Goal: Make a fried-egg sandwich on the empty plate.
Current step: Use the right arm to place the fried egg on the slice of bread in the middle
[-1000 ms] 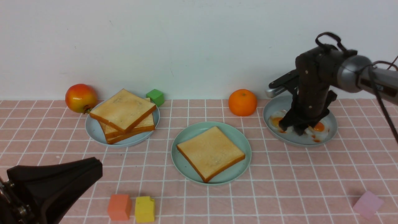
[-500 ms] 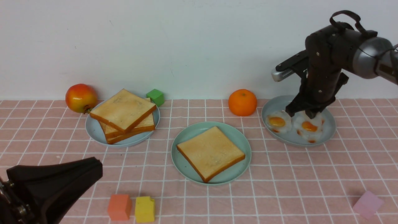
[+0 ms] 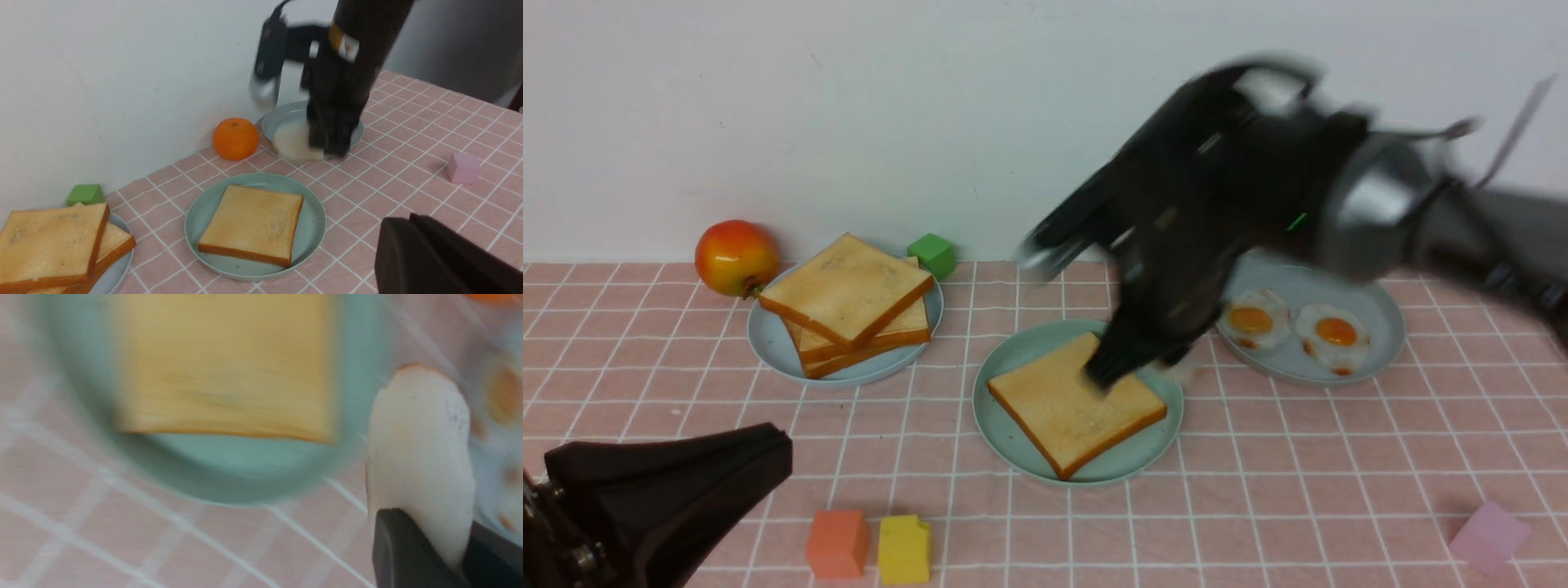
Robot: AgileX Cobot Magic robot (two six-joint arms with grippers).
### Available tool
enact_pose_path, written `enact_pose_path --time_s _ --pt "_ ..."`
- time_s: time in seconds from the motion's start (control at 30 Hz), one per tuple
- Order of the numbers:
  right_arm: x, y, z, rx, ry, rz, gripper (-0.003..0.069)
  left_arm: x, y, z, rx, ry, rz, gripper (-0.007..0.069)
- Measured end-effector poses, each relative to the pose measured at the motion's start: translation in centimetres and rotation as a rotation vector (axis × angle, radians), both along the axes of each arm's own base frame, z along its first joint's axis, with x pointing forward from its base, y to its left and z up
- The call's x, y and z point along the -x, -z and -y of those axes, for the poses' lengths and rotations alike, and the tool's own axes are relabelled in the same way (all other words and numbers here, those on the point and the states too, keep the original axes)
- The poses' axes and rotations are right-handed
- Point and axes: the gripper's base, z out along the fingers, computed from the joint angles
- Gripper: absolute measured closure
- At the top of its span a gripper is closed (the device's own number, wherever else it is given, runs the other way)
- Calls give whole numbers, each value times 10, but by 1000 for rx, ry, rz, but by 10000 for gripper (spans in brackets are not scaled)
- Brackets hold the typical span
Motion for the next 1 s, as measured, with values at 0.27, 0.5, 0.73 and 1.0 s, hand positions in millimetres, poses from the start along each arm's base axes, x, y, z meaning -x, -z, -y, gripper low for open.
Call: enact_pose_path --time_s 0.27,0.5,0.73,1.0 --pt "3 26 -32 9 -79 81 552 0 0 0 -1 0 -2 587" --pt "-12 43 -38 40 -105 189 552 0 0 0 0 0 -3 585" --pt "-20 61 -38 118 -122 215 552 0 0 0 0 0 -3 577" --pt "-21 76 -40 138 -130 197 552 0 0 0 0 0 -3 569"
